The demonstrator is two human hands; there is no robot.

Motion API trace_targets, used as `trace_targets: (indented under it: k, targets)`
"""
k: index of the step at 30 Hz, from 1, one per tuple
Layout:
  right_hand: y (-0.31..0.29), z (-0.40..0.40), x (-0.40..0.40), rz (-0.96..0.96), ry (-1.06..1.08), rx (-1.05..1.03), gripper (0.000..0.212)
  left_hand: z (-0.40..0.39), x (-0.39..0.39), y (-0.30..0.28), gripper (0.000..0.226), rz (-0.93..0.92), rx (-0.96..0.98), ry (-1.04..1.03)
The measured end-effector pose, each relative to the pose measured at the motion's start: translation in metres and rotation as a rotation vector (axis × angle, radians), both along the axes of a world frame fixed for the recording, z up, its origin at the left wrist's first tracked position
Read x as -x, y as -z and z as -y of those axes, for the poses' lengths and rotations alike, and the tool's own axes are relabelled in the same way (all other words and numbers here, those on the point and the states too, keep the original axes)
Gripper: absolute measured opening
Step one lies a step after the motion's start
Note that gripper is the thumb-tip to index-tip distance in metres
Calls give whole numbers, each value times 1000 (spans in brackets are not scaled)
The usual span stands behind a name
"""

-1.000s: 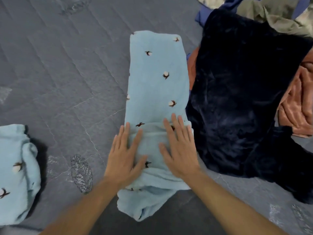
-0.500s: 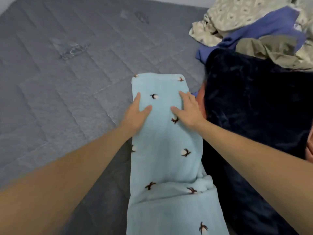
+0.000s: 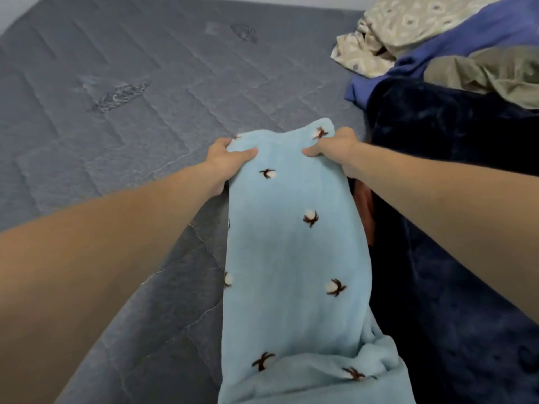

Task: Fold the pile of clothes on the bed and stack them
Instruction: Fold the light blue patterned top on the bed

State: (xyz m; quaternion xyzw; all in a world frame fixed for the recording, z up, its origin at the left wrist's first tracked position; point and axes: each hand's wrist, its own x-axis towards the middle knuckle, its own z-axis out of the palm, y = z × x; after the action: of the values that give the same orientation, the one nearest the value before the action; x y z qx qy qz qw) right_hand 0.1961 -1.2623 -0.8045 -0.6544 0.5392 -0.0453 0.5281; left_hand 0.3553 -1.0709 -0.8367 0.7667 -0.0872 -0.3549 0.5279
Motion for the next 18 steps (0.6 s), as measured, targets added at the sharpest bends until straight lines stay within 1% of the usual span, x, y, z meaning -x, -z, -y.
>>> trace_targets:
  k: [3, 4, 6, 7, 8, 11, 14, 18]
  targets:
    - [-4, 0, 4, 39, -12, -56, 76, -4, -1, -2, 56, -37, 3, 25]
    - [-4, 0, 6, 39, -22, -54, 71, -4, -2, -2, 52, -41, 14, 27]
    - [-5, 5, 11, 65, -46, -37, 47, -4, -1, -6, 41, -46, 34, 44]
    - [-7, 7, 13, 81, -62, -29, 39, -5, 0, -9, 39, -45, 35, 58]
    - [-8, 9, 14, 92, -81, -21, 36, -5, 0, -12, 40, -40, 30, 70]
    - [-15, 10, 22, 126, -115, 16, 47, -10, 6, -25, 40, 9, 26, 103]
    - [-30, 2, 35, 188, -127, 57, 53, -19, 15, -46, 39, 32, 71, 113]
    - [-55, -16, 64, 167, -220, 170, 33, -41, 37, -73, 42, 83, 139, 117]
